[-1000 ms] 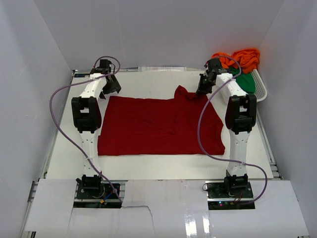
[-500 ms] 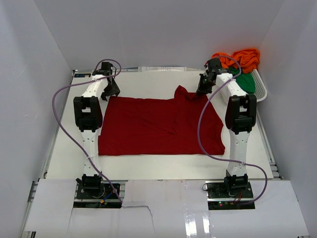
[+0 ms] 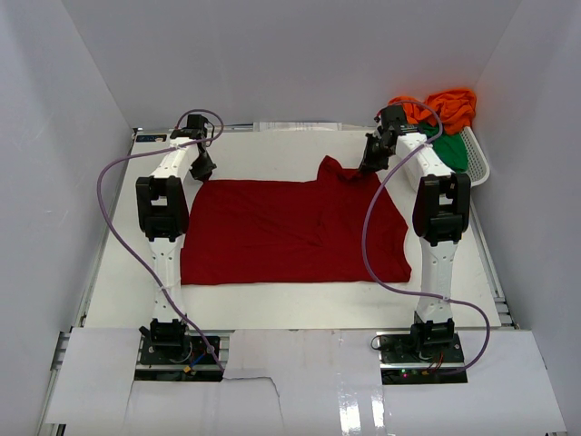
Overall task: Fold and stack the t-shirts
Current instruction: Grap the side of the flattened tshirt furthest away from the robot with both arms, then fold the other side of the tshirt into a rectangle
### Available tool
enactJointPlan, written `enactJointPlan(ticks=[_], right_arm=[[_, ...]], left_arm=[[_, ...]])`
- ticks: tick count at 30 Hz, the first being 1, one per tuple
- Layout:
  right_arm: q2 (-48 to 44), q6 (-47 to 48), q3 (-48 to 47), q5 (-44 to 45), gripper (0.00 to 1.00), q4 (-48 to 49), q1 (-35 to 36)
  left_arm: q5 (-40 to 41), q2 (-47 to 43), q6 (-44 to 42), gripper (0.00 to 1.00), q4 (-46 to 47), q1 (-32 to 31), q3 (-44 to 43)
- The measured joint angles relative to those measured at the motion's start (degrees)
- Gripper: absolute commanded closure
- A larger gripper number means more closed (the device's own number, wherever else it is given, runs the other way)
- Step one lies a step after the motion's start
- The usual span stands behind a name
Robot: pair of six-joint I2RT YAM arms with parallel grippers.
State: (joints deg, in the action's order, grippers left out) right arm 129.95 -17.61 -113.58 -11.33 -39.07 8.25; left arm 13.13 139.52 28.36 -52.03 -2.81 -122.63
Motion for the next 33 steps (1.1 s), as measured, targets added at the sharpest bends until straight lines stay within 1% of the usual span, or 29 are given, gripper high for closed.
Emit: enactJointPlan(ticks=[3, 11, 15, 21, 26, 33], right_arm=[[0.20, 0.00, -1.29, -0.37, 0.92, -0.57, 0.00], [2.25, -0.02, -12.46, -3.87, 0.92, -0.98, -0.17], [1.75, 0.00, -14.01, -5.03, 0.92, 0.02, -0.70], [-0.96, 0.11, -11.06, -5.79, 0.92, 0.00, -1.44], [-5.16, 0.33, -7.21, -5.99, 0.92, 0.00, -1.99], [-11.61, 1.40, -0.66, -5.92, 0.92, 0.20, -3.26]], left_arm=[[0.00, 0.00, -0.02, 1.00, 0.00, 0.00, 0.00], [0.15, -0.42, 0.04, 1.00, -0.13, 0.00, 0.35], [1.73, -1.68, 0.26, 1.00, -0.17, -0.04, 2.16], [4.00, -4.59, 0.61, 1.00, 0.13, -0.76, 4.28], [5.73, -9.99, 0.57, 1.00, 0.57, -1.75, 6.93], [7.74, -20.04, 0.55, 1.00, 3.65, -2.71, 16.50]])
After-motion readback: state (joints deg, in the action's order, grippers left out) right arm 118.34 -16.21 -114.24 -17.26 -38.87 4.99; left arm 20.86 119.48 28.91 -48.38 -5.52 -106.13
